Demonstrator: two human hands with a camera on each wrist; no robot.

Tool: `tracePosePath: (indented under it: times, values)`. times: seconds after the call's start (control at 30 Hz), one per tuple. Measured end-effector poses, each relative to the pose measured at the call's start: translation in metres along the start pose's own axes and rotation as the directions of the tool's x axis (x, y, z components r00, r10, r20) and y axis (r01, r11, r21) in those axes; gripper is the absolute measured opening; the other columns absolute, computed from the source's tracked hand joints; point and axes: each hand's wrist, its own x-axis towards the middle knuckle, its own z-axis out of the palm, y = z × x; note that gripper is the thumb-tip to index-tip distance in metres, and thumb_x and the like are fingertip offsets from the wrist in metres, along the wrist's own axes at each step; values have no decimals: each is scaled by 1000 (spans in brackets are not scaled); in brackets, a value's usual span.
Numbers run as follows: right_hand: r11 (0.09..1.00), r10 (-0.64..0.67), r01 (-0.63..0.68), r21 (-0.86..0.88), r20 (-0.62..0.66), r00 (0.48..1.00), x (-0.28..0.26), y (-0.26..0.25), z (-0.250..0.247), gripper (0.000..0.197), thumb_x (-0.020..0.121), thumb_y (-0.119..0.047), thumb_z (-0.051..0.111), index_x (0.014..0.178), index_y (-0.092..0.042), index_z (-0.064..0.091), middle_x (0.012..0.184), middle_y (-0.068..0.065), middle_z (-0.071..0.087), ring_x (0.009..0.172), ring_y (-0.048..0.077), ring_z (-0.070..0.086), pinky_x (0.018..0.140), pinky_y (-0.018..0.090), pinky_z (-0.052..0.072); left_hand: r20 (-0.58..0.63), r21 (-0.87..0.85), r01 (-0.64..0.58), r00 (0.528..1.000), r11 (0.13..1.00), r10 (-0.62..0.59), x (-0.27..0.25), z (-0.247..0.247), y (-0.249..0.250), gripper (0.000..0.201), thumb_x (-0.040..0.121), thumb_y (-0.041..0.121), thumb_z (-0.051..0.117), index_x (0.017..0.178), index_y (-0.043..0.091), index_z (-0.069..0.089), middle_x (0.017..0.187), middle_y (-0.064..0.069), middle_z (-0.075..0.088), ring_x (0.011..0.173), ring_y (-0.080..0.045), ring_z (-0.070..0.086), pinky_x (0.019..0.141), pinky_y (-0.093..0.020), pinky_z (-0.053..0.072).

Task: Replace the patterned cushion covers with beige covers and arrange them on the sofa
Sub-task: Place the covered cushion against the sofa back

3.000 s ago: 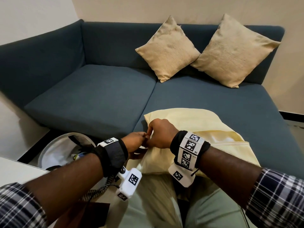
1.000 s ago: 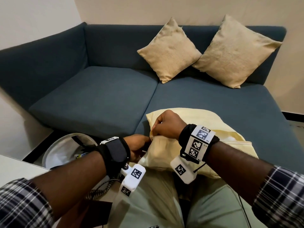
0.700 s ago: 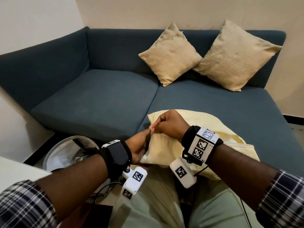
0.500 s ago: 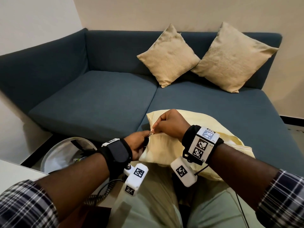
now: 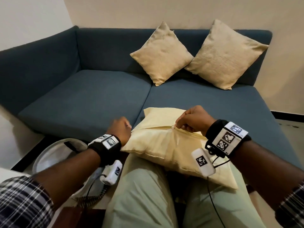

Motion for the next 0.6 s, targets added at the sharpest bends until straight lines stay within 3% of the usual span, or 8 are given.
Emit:
tracePosePath:
  times: [0.07, 0.13, 0.17, 0.23, 0.3, 0.4, 0.53, 0.6]
  values:
    - [999, -2, 1, 43, 14, 1000, -2, -1, 0, 5, 76, 8, 71, 76, 6, 75, 68, 21, 65, 57, 21, 51, 56, 27, 40, -73, 171, -244, 963, 955, 259, -17, -7, 31, 14, 96, 44, 53, 101, 32, 57, 115, 1, 57, 108, -28, 56, 88, -43, 47]
    - [998, -27, 26, 49, 19, 999, -3, -5, 3, 5, 77, 7, 70, 76, 6, 75, 76, 29, 68, 63, 25, 53, 56, 27, 40, -21, 276, -453, 879, 847, 477, -36, -8, 67, 28, 94, 58, 51, 112, 38, 57, 119, 9, 54, 113, -20, 53, 89, -43, 44]
    - [998, -41, 41, 42, 11, 999, -3, -6, 4, 5, 76, 7, 71, 75, 5, 75, 81, 31, 71, 65, 25, 54, 56, 27, 41, 15, 318, -492, 857, 811, 514, -41, -3, 84, 32, 93, 59, 52, 117, 39, 57, 121, 10, 54, 116, -19, 51, 90, -43, 42]
    - [999, -54, 54, 5, -6, 999, -2, -6, 6, 3, 75, 3, 74, 73, 2, 76, 84, 28, 73, 64, 23, 57, 58, 29, 43, 81, 278, -482, 873, 831, 480, -41, 9, 103, 23, 95, 48, 57, 115, 35, 60, 122, 7, 56, 117, -21, 54, 88, -42, 42]
    - [998, -52, 51, -47, -16, 999, -1, 0, 6, 3, 73, -1, 75, 71, 0, 77, 79, 23, 74, 61, 21, 58, 58, 29, 45, 102, 136, -421, 906, 897, 410, -32, 16, 107, 7, 92, 34, 66, 96, 31, 63, 110, 4, 62, 108, -24, 60, 82, -36, 46]
    - [994, -24, 18, -107, -58, 998, -2, 15, -7, 3, 70, -2, 75, 69, -1, 77, 70, 16, 74, 57, 20, 58, 58, 29, 47, 140, 109, -339, 936, 934, 324, -19, 16, 102, 9, 86, 25, 71, 84, 26, 62, 100, 5, 65, 102, -25, 63, 77, -31, 46]
    - [991, 59, -71, -114, -102, 993, -7, 39, -43, 9, 69, 0, 76, 76, 6, 75, 64, 19, 66, 53, 19, 54, 56, 28, 47, 158, 259, -260, 961, 930, 225, -14, 2, 95, 6, 89, 29, 67, 89, 25, 64, 106, 4, 68, 103, -26, 63, 92, -41, 50]
    - [994, 97, -101, -51, -70, 993, -13, 49, -56, 9, 75, 5, 73, 81, 11, 73, 67, 19, 64, 51, 18, 50, 52, 25, 44, 146, 322, -292, 955, 901, 258, -19, 2, 100, 6, 91, 32, 64, 96, 29, 65, 110, 5, 66, 107, -25, 63, 98, -48, 46]
